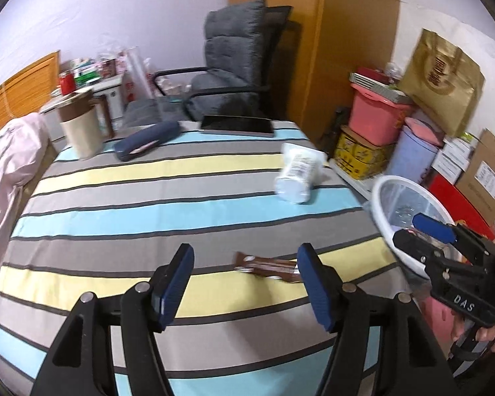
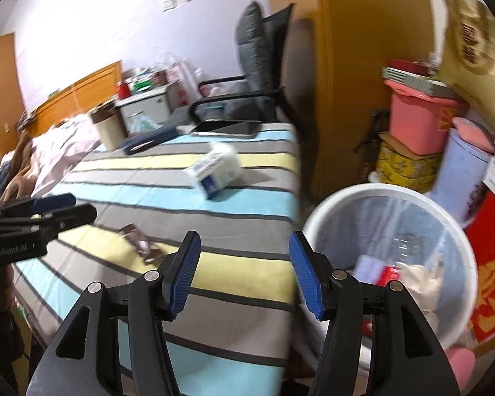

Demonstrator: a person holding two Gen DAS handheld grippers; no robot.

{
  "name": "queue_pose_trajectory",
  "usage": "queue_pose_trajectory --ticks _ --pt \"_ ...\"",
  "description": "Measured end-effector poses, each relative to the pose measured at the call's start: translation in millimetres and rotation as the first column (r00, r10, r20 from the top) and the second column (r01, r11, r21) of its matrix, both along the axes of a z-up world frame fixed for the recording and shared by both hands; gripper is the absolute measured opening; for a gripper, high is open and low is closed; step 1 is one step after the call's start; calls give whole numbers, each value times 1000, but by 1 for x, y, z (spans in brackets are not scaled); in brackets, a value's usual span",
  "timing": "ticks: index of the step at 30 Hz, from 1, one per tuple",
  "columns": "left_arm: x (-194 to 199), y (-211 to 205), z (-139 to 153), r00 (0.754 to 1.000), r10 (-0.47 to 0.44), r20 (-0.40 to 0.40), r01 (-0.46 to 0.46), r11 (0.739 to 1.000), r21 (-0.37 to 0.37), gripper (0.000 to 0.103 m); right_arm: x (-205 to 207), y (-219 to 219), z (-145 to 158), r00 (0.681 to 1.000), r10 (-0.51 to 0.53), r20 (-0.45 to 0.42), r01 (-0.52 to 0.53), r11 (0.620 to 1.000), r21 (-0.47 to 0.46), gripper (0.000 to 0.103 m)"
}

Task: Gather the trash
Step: 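Move both tools back over the bed toward the remaining trash, then grasp a second brown chocolate bar wrapper with the right tool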

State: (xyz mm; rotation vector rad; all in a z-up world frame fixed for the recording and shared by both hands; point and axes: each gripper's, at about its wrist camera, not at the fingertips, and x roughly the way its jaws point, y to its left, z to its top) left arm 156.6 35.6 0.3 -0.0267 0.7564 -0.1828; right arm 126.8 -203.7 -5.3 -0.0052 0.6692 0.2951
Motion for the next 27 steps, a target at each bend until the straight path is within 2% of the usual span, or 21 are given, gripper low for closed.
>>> queue_pose_trajectory --ticks 6,14,27 --pt "-1 29 -2 999 50 -1 -50 999 1 67 8 36 -6 995 96 -32 -96 995 -21 58" --pt "5 55 -9 997 77 -22 -77 997 -13 68 19 76 -22 971 217 -102 -225 971 -78 58" --pt "23 67 -21 996 69 -56 -71 997 -39 68 38 96 -39 942 266 -204 -295 946 -132 58"
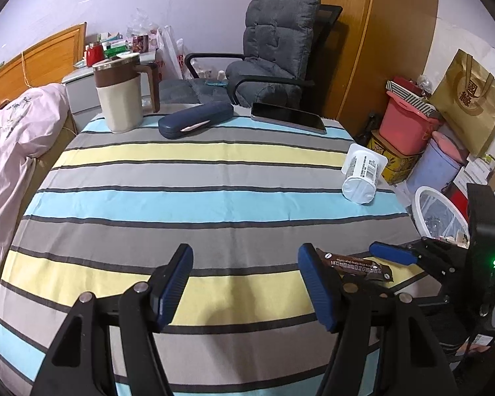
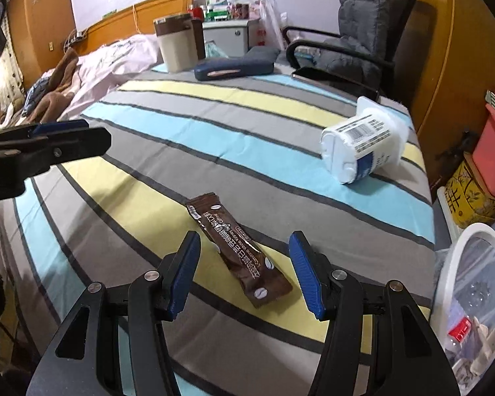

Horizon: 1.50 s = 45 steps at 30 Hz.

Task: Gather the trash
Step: 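Grasp a second brown chocolate bar wrapper with the right tool, then grasp the white yogurt cup with the left tool while the right tool holds the wrapper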

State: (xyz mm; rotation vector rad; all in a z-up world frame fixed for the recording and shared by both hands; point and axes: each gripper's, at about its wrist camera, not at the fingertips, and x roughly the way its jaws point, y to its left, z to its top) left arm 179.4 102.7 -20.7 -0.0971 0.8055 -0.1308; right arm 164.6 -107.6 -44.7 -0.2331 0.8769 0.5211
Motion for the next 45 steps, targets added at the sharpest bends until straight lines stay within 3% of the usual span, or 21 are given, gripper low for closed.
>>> queue_pose_trajectory --ticks 3,7,9,21,33,38,45 --pt "5 -2 -1 1000 -10 -5 10 1000 4 68 -1 1 -1 1000 -4 -2 4 1000 -16 56" --pt "12 -6 0 1000 -20 -3 20 1000 -3 68 -1 -2 0 999 -35 13 36 999 -30 29" --pt "15 -9 0 1000 -29 -4 29 1000 -9 68 -1 -2 0 999 -31 18 32 999 -37 24" --pt "32 -34 0 996 -85 -17 85 996 -14 68 -2 -20 2 994 -103 30 104 994 -42 19" --pt "68 -89 6 977 -212 -18 211 976 -56 72 1 -70 15 962 -271 45 268 962 59 19" --pt "86 -118 3 966 -256 -25 256 967 -10 72 2 -85 22 947 -314 60 309 947 84 19" --pt "111 -142 -2 953 -300 -33 300 954 -7 72 6 -105 24 925 -373 78 364 926 103 19"
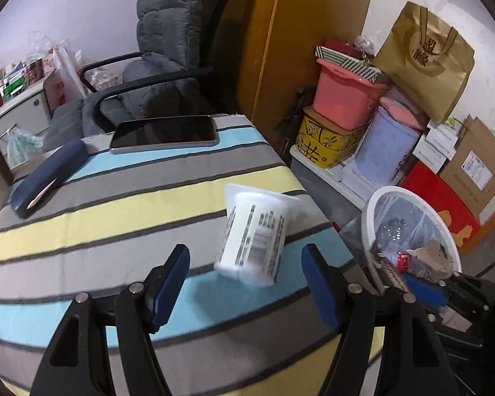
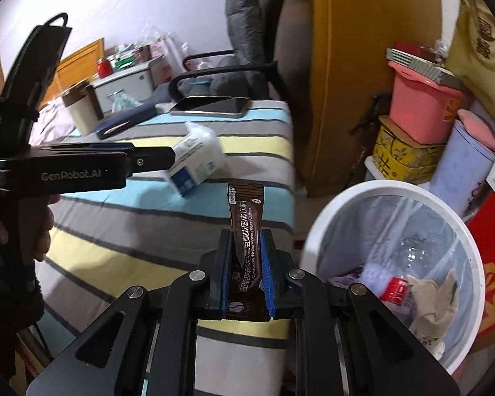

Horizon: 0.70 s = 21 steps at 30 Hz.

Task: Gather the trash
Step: 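Grasp the white yogurt cup with the left tool while the right tool holds the wrapper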

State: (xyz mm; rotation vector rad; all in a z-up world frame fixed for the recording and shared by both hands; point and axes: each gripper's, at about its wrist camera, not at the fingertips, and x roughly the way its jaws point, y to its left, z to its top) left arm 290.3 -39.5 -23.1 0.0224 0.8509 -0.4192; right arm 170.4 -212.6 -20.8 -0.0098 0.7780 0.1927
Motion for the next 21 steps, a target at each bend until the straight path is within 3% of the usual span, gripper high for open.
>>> queue_pose_trajectory --ticks 12,17,21 --pt "26 -19 -16 999 -18 -29 19 999 34 72 8 -14 0 999 -27 18 27 999 32 19" --pt "26 -25 -19 999 -32 -26 33 998 47 54 9 -17 1 999 -40 28 39 999 34 19" --pt "22 -27 -17 999 -37 -9 37 998 53 54 8 -19 2 998 -50 34 48 998 39 19"
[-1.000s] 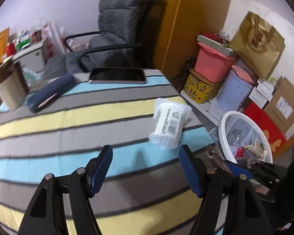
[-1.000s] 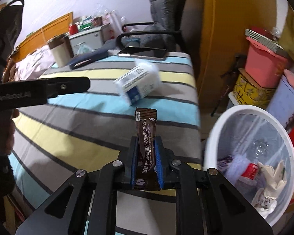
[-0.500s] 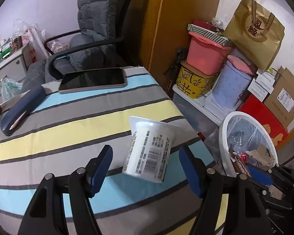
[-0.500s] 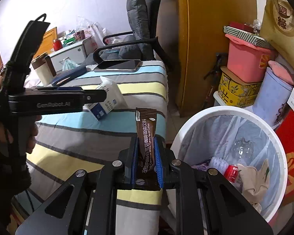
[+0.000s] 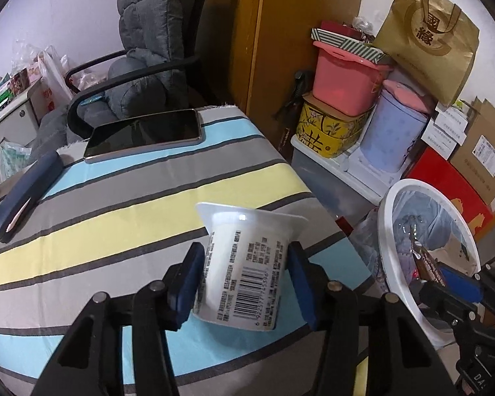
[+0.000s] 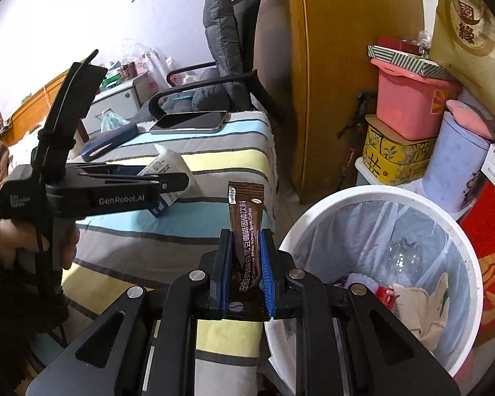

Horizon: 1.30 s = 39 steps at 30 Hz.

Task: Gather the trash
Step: 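Grasp the white yogurt cup with the left tool while the right tool holds the wrapper, then carry the yogurt cup and wrapper over the wastebasket with both tools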

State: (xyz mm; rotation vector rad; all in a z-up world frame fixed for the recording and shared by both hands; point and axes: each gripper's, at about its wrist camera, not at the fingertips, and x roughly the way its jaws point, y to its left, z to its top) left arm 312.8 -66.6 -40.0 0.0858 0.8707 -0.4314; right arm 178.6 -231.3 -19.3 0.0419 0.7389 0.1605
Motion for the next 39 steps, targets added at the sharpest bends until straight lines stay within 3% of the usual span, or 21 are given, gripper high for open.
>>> queue_pose_trajectory --ticks 22,32,39 --pt "-79 -9 56 991 -24 130 30 999 -44 54 -43 -16 34 992 -72 106 71 997 15 19" --pt "-109 -41 69 983 -91 160 99 994 -44 54 -65 -44 42 979 -148 140 147 989 17 19" --pt "-118 -76 61 980 -151 131 158 986 -50 54 -75 -84 39 964 -236 123 237 971 2 19"
